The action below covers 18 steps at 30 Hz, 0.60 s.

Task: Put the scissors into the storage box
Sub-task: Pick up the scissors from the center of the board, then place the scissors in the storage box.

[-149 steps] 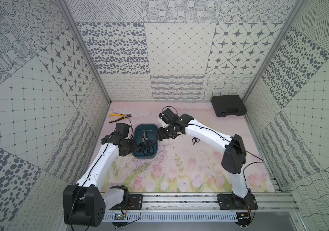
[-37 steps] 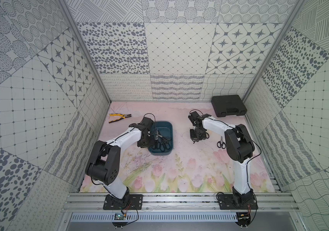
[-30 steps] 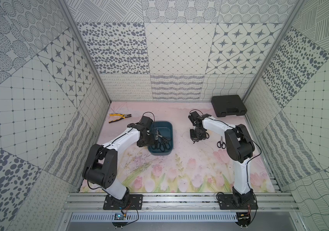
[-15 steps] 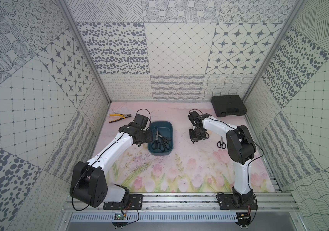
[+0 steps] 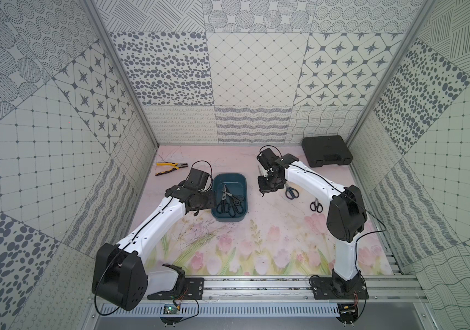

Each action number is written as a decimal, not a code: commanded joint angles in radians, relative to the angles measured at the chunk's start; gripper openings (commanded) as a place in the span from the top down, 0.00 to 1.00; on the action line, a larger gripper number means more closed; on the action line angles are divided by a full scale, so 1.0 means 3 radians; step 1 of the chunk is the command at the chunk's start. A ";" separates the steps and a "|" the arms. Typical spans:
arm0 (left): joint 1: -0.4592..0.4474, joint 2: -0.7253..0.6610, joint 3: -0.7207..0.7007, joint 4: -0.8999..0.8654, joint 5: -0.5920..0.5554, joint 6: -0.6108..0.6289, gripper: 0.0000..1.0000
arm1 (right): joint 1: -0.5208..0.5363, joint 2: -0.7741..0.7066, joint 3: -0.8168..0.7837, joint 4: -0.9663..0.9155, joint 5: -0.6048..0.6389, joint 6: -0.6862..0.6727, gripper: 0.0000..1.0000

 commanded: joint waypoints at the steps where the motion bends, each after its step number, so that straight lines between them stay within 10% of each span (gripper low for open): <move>1: -0.0003 -0.0050 -0.0034 0.0057 -0.0054 0.0061 0.37 | 0.0220 0.0023 0.0211 -0.0022 -0.0149 0.0074 1.00; 18: 0.0003 -0.0242 -0.0127 -0.0009 0.0031 0.0173 0.33 | 0.0627 0.0859 0.0853 0.0191 -0.0327 0.0287 0.92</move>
